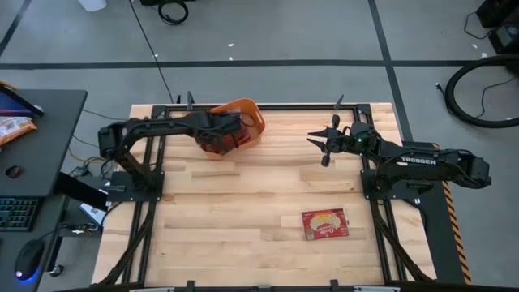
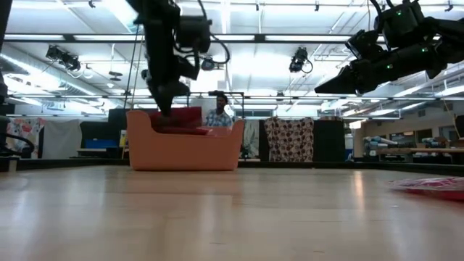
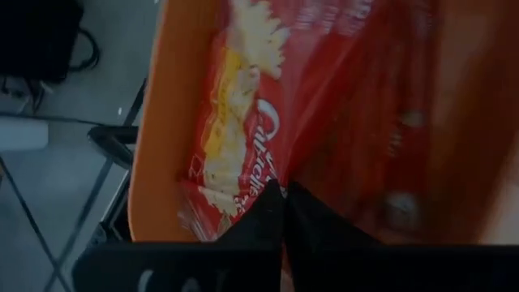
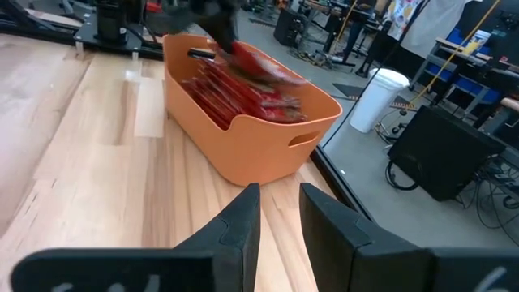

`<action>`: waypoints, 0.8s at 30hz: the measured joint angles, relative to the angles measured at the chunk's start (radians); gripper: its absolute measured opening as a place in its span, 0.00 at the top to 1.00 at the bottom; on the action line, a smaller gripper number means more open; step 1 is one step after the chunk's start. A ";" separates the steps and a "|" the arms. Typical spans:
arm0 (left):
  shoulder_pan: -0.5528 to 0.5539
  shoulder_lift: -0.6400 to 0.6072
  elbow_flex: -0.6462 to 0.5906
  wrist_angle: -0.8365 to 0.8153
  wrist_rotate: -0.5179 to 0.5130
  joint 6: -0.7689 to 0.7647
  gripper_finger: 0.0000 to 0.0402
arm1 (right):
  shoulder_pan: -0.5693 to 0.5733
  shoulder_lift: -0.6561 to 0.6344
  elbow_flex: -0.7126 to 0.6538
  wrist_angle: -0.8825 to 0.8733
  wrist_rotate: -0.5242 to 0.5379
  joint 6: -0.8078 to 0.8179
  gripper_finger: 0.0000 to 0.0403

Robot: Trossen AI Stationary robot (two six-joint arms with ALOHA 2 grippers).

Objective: Sort popcorn bags into baskets
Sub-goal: Put the center red popcorn pack into the orange bin, then put the red popcorn pack into the orange bin

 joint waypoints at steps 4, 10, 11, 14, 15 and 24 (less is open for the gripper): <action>0.052 -0.001 -0.006 0.058 0.008 0.001 0.89 | 0.000 0.000 0.000 -0.001 0.000 0.000 0.77; 0.026 -0.014 0.037 0.103 0.070 0.118 0.67 | 0.000 0.000 0.000 -0.007 -0.001 -0.001 0.77; 0.020 -0.026 0.033 0.123 0.091 0.151 0.65 | 0.000 0.000 0.000 -0.007 -0.001 -0.001 0.77; -0.001 -0.072 0.010 0.238 0.125 0.223 0.62 | 0.001 0.000 0.000 -0.008 -0.007 0.003 0.77; -0.003 -0.092 -0.010 0.263 0.137 0.254 0.62 | 0.004 0.000 0.000 -0.008 -0.022 0.010 0.77; -0.005 -0.347 -0.296 0.691 0.220 0.363 0.67 | 0.118 0.033 0.000 0.054 -0.130 0.074 0.77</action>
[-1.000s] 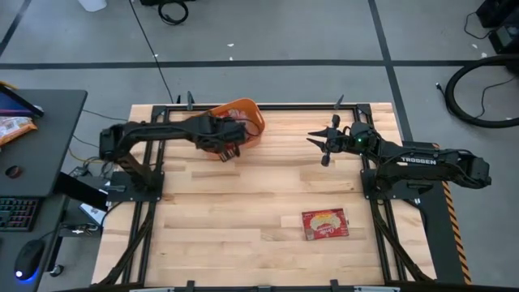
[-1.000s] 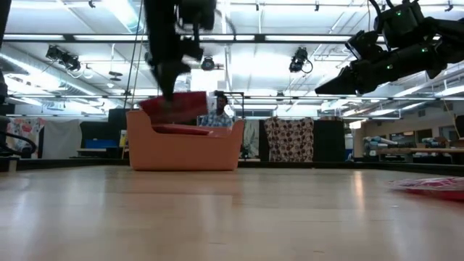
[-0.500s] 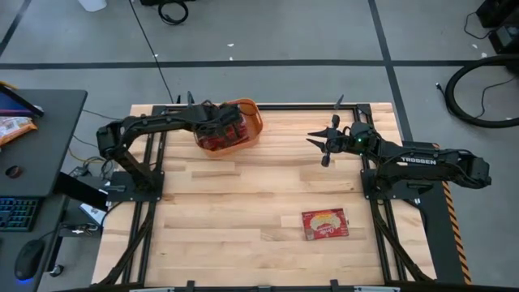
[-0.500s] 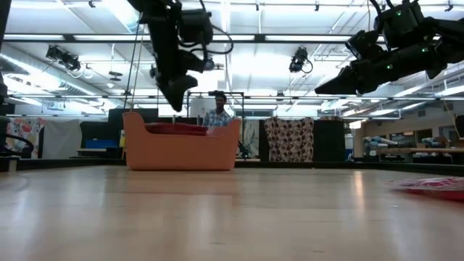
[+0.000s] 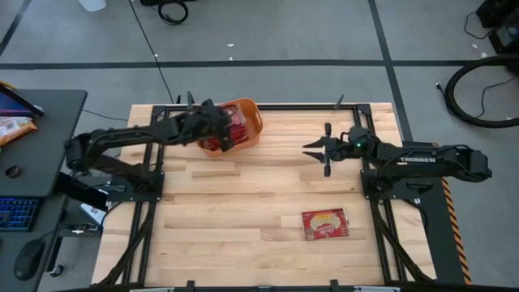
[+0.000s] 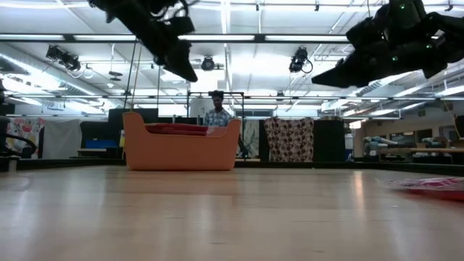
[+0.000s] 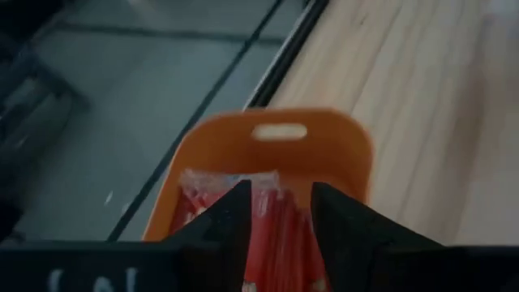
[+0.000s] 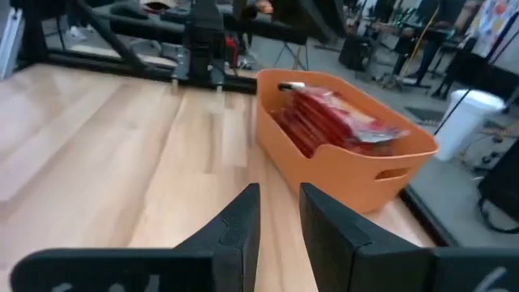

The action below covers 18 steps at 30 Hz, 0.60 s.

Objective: Sort popcorn bags into baskets
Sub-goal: Put the red popcorn pack into the orange bin

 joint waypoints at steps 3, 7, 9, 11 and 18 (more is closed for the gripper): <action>-0.002 -0.072 -0.074 0.112 0.038 0.002 0.68 | 0.044 0.026 0.000 -0.006 0.050 0.035 0.77; -0.004 -0.137 -0.141 0.212 0.059 0.005 0.69 | 0.091 0.073 0.000 -0.008 0.121 0.099 0.77; -0.007 -0.165 -0.167 0.252 0.067 0.025 0.69 | 0.113 0.095 0.000 -0.008 0.136 0.124 0.77; -0.013 -0.186 -0.196 0.306 0.070 0.045 0.69 | 0.131 0.120 0.012 -0.024 0.160 0.153 0.77; -0.011 -0.277 -0.329 0.419 0.104 0.090 0.69 | 0.218 0.253 0.175 -0.219 0.258 0.236 0.77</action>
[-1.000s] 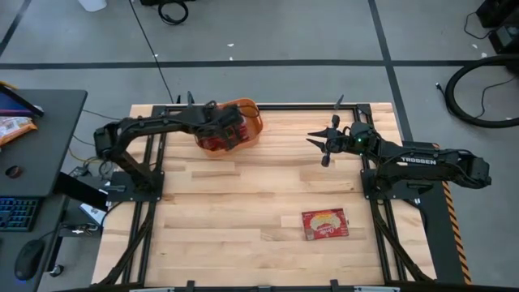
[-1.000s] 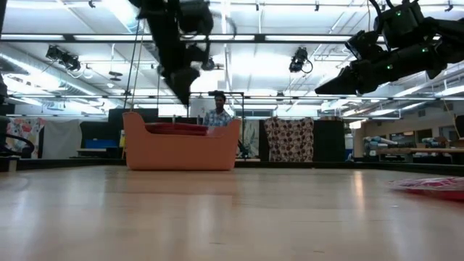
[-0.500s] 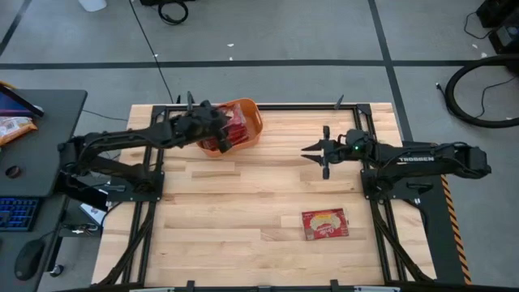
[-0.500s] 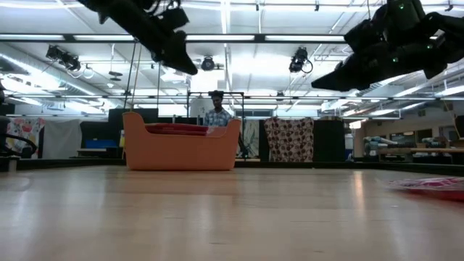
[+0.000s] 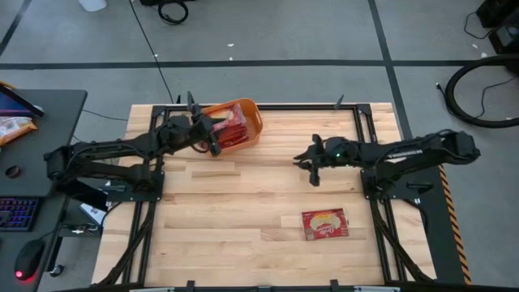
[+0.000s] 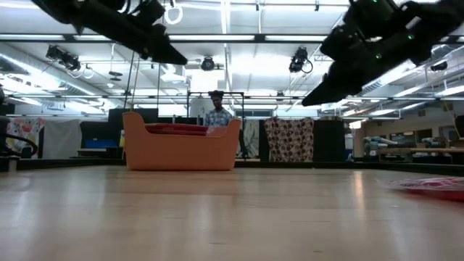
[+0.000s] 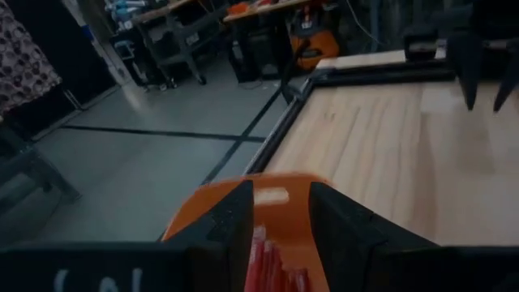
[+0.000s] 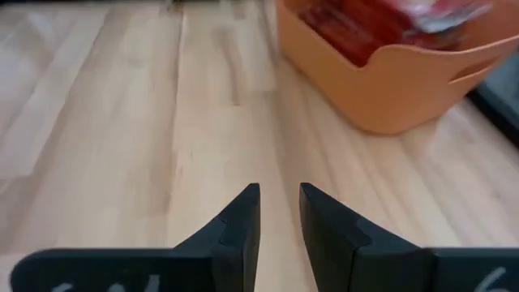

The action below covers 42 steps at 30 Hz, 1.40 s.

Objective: Sort popcorn bags into baskets
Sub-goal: Put the red popcorn pack into the orange bin

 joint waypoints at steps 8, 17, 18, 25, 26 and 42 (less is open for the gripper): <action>-0.028 -0.143 -0.119 0.055 0.054 -0.032 0.69 | 0.174 0.190 0.256 -0.374 0.129 0.132 0.77; -0.073 -0.333 -0.289 0.148 0.048 -0.079 0.69 | 0.378 0.399 0.481 -0.763 0.127 0.388 0.77; -0.076 -0.355 -0.302 0.148 0.049 -0.084 0.69 | 0.393 0.419 0.496 -0.796 0.105 0.430 0.77; -0.121 -0.503 -0.382 0.164 0.048 -0.110 0.69 | 0.495 0.557 0.552 -1.022 -0.106 0.815 0.77; -0.127 -0.522 -0.389 0.167 0.048 -0.116 0.69 | 0.506 0.573 0.555 -1.044 -0.151 0.868 0.77; -0.184 -0.788 -0.490 0.149 0.048 -0.113 0.69 | 0.595 0.729 0.586 -1.085 -0.416 1.288 0.77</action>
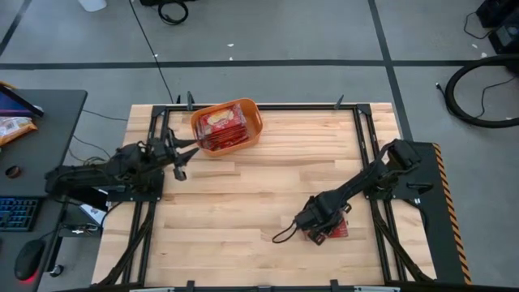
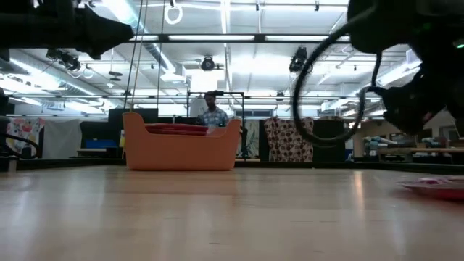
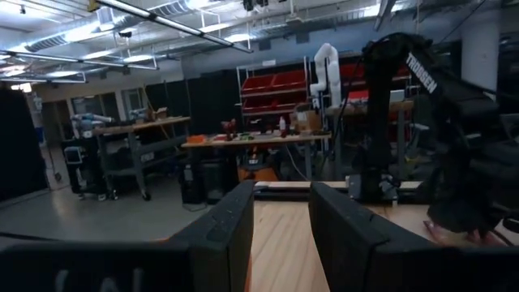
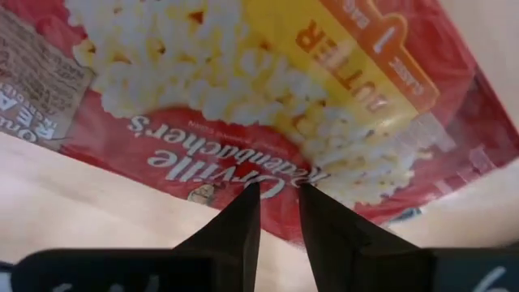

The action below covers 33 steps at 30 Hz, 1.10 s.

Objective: Sort popcorn bags into baskets
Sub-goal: Put the red popcorn pack into the orange bin

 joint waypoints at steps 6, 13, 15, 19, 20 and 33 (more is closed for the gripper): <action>-0.024 -0.105 -0.002 -0.073 0.000 0.001 0.69 | -0.102 0.016 0.056 0.063 0.195 -0.090 0.77; -0.047 -0.178 -0.002 -0.214 0.001 0.000 0.69 | -0.214 0.021 0.245 0.044 0.617 -0.347 0.77; -0.048 -0.175 -0.002 -0.240 0.000 0.000 0.69 | -0.219 0.023 0.291 0.070 0.684 -0.472 0.77; -0.048 -0.168 -0.002 -0.226 0.000 0.001 0.69 | -0.217 0.033 0.319 0.198 0.797 -0.788 0.77; -0.048 -0.168 -0.002 -0.227 0.000 0.000 0.69 | -0.218 0.042 0.319 0.235 0.811 -0.862 0.77; -0.047 -0.167 -0.002 -0.351 0.166 -0.081 0.69 | -0.341 0.192 0.321 0.210 0.717 -1.045 0.59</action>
